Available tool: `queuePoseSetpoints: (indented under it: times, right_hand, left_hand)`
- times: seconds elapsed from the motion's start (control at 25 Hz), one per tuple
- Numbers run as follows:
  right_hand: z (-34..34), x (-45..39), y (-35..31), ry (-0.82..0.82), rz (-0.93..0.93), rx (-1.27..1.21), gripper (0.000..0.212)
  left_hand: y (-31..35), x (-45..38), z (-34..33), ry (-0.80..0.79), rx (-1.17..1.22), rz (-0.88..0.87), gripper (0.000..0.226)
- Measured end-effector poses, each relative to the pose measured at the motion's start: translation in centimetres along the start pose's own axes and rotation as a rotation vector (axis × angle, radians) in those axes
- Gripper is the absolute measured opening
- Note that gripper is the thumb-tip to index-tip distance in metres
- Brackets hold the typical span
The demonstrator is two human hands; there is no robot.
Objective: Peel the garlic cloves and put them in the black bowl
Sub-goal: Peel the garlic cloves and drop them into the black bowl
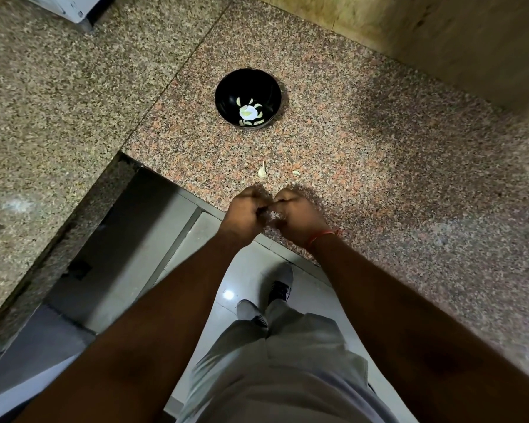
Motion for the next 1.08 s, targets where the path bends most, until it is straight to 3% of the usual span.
queuePoseSetpoints:
  times: [0.16, 0.6, 0.8, 1.0, 1.08]
  right_hand:
    - [-0.7, 0.0, 0.1, 0.057, -0.008, 0.079, 0.013]
    - [-1.0, 1.6, 0.1, 0.009, -0.056, 0.2, 0.012]
    - [-1.5, 2.5, 0.0, 0.113, -0.092, 0.189, 0.018]
    - [-2.3, 3.4, -1.2, 0.069, -0.184, 0.277, 0.027]
    - [-2.1, 3.1, -1.6, 0.054, -0.209, 0.186, 0.023]
  left_hand:
    - [-0.1, 0.0, -0.1, 0.021, 0.064, -0.056, 0.024]
    - [-1.1, 1.9, -0.5, 0.063, -0.117, -0.01, 0.018]
    - [-1.4, 2.4, -0.7, 0.095, -0.157, 0.014, 0.009]
    - [-0.8, 3.2, -1.5, 0.074, -0.248, 0.052, 0.019]
    - [-0.5, 3.6, -1.8, 0.061, -0.281, 0.088, 0.028]
Point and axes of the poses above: each hand's wrist, its own x-axis away from the middle knuckle, its own z-axis out of the back of the hand, y = z × x, the point moved 5 cm from there along -x, towards the middle knuckle, and after that the axes turned 4 degrees about -x, right-handed, at the moved point
